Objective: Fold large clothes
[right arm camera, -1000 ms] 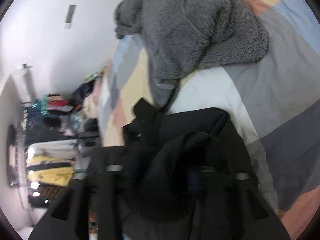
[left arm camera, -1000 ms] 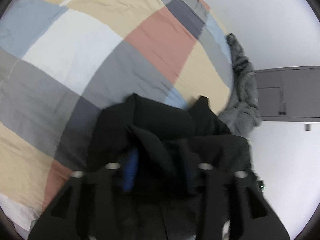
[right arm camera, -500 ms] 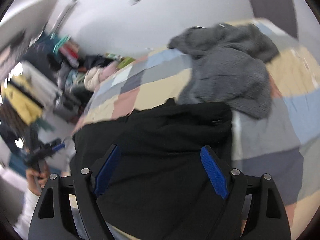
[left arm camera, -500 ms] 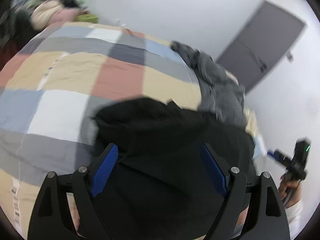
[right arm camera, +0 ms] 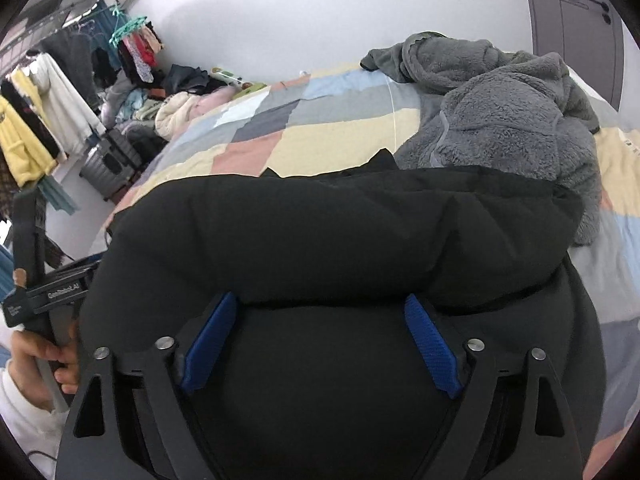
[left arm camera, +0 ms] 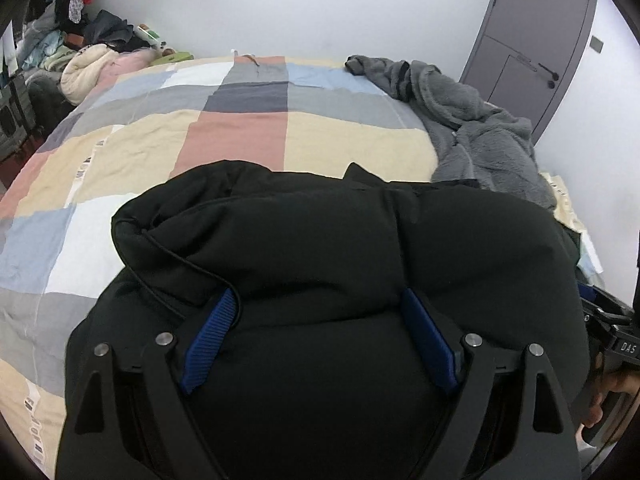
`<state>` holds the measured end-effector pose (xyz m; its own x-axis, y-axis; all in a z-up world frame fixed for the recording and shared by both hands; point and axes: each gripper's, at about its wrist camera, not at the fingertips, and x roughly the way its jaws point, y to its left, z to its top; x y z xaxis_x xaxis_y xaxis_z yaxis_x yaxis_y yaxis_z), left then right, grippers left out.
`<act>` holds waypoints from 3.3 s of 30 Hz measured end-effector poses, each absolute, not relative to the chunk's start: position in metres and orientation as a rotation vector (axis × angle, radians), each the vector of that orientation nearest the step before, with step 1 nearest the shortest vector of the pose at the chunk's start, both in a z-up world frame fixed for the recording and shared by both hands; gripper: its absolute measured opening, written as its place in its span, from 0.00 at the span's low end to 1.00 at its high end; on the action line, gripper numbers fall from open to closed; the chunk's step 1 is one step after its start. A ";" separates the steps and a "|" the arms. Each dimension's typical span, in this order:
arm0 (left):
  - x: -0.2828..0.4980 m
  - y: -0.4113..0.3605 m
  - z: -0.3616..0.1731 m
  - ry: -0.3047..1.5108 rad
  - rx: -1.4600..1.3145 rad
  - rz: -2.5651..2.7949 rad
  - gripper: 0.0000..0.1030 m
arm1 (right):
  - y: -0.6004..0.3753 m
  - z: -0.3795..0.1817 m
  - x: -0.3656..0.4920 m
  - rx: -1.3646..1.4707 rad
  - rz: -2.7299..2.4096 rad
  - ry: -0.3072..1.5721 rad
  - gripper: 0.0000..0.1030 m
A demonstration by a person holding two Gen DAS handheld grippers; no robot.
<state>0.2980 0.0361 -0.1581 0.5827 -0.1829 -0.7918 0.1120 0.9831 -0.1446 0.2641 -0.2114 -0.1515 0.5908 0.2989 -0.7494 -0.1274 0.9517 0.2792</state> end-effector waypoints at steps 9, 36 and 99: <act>0.309 0.038 -0.163 0.981 -0.086 -0.180 0.85 | -0.214 -0.151 0.273 0.192 0.257 0.938 0.86; 0.306 0.162 -0.202 1.050 -0.559 -0.227 0.81 | -0.351 -0.172 0.267 0.549 0.234 0.908 0.88; 0.333 0.139 -0.131 0.981 -0.250 0.018 0.79 | -0.321 -0.093 0.309 0.302 0.011 0.811 0.77</act>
<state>0.3334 0.1389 -0.1310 0.5580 -0.0974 -0.8241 -0.1278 0.9711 -0.2013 0.3091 -0.3212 -0.0930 0.6909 0.1246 -0.7121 0.1055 0.9571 0.2698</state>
